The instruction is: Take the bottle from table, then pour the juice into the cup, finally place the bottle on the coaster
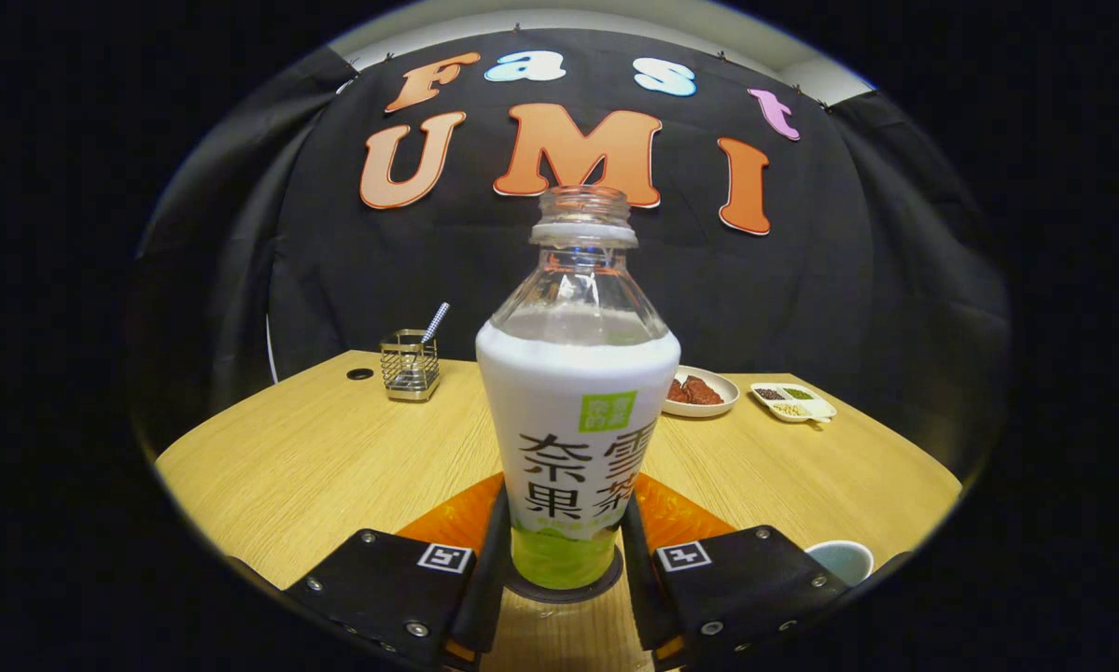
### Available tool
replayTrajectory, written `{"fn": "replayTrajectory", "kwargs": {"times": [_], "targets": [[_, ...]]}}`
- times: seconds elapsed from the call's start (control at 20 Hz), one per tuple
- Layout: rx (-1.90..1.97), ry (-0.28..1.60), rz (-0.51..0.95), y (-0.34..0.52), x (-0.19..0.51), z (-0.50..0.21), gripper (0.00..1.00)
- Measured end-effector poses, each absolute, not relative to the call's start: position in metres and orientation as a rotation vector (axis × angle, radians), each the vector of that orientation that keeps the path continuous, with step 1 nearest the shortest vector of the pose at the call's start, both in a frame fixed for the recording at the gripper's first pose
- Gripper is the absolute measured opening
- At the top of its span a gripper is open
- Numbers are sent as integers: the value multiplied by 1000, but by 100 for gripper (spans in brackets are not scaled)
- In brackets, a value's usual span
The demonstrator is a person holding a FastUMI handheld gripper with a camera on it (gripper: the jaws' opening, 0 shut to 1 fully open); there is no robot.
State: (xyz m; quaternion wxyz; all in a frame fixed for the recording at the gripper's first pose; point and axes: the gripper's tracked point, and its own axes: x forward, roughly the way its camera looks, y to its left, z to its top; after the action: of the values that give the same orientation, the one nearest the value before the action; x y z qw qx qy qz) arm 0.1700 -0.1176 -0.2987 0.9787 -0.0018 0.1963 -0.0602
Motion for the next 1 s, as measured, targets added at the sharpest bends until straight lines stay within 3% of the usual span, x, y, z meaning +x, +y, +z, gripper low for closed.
{"fn": "replayTrajectory", "kwargs": {"times": [0.6,1.0], "targets": [[13,420,-121,-113,179,-323,60],[71,393,-128,-111,173,-307,82]]}}
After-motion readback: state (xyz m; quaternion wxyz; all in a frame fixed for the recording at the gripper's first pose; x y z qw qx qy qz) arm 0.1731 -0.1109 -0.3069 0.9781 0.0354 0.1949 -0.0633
